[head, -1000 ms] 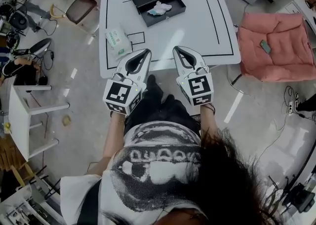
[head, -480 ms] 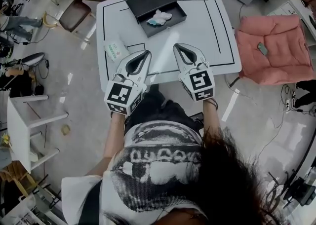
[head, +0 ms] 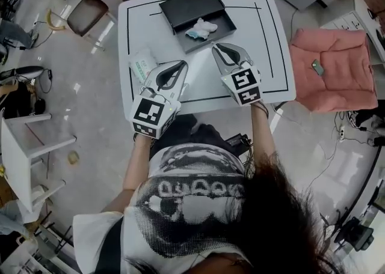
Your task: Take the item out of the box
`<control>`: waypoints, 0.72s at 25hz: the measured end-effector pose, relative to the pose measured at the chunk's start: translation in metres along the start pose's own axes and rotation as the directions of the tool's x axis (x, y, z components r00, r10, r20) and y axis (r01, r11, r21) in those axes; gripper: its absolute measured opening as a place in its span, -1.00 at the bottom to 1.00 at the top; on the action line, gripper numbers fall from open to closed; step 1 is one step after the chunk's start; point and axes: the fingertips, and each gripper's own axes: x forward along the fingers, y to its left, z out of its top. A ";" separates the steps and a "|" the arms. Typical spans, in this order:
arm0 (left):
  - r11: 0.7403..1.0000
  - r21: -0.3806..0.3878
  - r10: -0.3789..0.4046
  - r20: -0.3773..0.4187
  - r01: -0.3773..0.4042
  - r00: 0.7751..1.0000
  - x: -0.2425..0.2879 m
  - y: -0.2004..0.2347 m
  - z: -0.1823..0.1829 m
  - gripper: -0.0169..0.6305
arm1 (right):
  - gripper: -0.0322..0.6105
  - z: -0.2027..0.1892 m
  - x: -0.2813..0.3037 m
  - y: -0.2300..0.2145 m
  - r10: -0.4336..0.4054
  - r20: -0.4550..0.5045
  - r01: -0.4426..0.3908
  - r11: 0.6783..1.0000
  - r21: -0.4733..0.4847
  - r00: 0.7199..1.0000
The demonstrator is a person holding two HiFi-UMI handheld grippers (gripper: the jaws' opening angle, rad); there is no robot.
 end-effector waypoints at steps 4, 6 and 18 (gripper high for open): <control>1.000 -0.019 0.008 -0.001 -0.008 1.000 0.005 0.015 -0.003 -0.95 | -0.70 -0.004 0.036 -0.014 0.032 -0.056 -0.034 0.999 -0.036 0.998; 0.999 -0.032 0.015 0.000 -0.015 1.000 0.005 0.022 -0.004 -0.95 | -0.61 -0.009 0.053 -0.021 0.047 -0.095 -0.052 0.997 -0.055 0.994; 0.996 -0.068 0.056 0.000 -0.055 0.998 -0.004 0.057 -0.013 -0.95 | -0.51 -0.052 0.135 -0.050 0.141 -0.355 -0.198 0.972 -0.127 0.924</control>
